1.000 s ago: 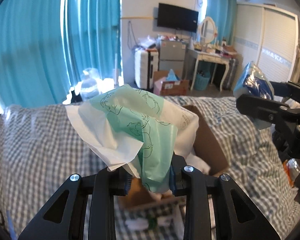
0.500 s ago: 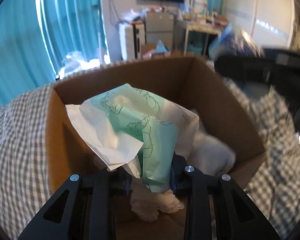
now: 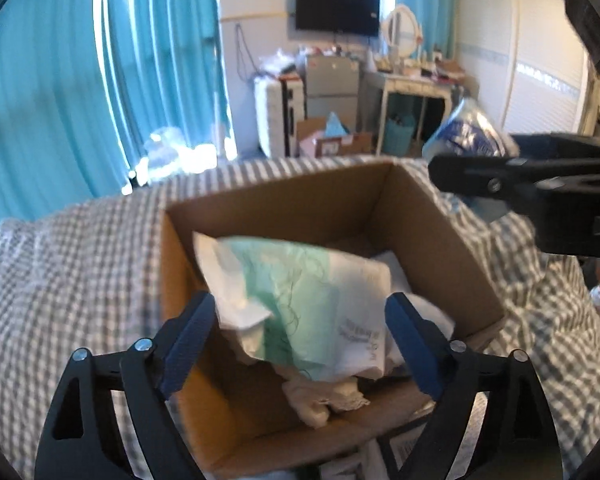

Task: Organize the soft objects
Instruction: 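Place the cleansing towel pack and Vinda pack into the box, opening both grippers, then grasp the floral tissue paper pack with the right gripper while the left grasps the pipe-cleaner bundle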

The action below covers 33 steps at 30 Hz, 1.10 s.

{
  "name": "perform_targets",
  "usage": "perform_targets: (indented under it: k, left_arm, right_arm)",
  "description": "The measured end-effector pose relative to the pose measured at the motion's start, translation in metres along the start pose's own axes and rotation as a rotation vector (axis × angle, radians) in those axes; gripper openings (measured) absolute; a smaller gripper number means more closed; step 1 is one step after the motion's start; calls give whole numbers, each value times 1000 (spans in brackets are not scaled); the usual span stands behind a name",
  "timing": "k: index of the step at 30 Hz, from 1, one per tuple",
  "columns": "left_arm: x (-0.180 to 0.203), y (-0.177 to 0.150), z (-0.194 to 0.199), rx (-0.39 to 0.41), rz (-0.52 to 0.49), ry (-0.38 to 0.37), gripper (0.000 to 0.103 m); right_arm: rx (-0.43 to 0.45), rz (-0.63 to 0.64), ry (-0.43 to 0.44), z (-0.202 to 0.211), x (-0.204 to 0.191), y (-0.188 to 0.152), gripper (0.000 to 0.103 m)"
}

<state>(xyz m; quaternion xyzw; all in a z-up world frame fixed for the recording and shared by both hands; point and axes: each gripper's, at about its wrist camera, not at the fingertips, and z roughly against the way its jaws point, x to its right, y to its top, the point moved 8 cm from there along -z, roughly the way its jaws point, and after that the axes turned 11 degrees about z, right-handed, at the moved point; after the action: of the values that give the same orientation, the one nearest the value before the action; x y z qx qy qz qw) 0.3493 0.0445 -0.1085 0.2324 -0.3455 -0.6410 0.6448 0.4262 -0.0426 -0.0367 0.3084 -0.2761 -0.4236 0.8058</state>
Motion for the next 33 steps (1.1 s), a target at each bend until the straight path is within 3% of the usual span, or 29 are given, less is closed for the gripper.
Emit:
perform_targets:
  k: [8,9,10,11,16,20,23,26,28,33]
  left_arm:
    - [-40,34,31,118,44,16,93]
    - [-43,35,31,125,49,14,93]
    - [-48,35,33,134,55,6,93]
    - [-52,34,34,143,56,2,93]
    - [-63,33,48,175,68,-2,93]
    - [-65,36,75,205,73,8,93]
    - [-59,37,108,235,76,8,93]
    - [-55,30,143,250,31,29,103]
    - [-54,25,166,267,3,55,103]
    - [-53,6,211,254,15,38,103]
  right_arm:
    - [-36,-68,54,-35,-7,12,80]
    - [-43,-72,50,-44,-9,12,86]
    - [-43,-74,36,-50,-11,12,99]
    - [-39,-78,6,-55,-10,12,103]
    - [-24,-47,-47,-49,-14,9,103]
    - [7,13,-103,-9,-18,8,103]
    - [13,5,-83,27,-22,4,103]
    - [-9,27,-75,64,-30,-4,103]
    - [-18,41,-68,85,-36,-9,103]
    - [-3,72,-56,143,-64,-27,103]
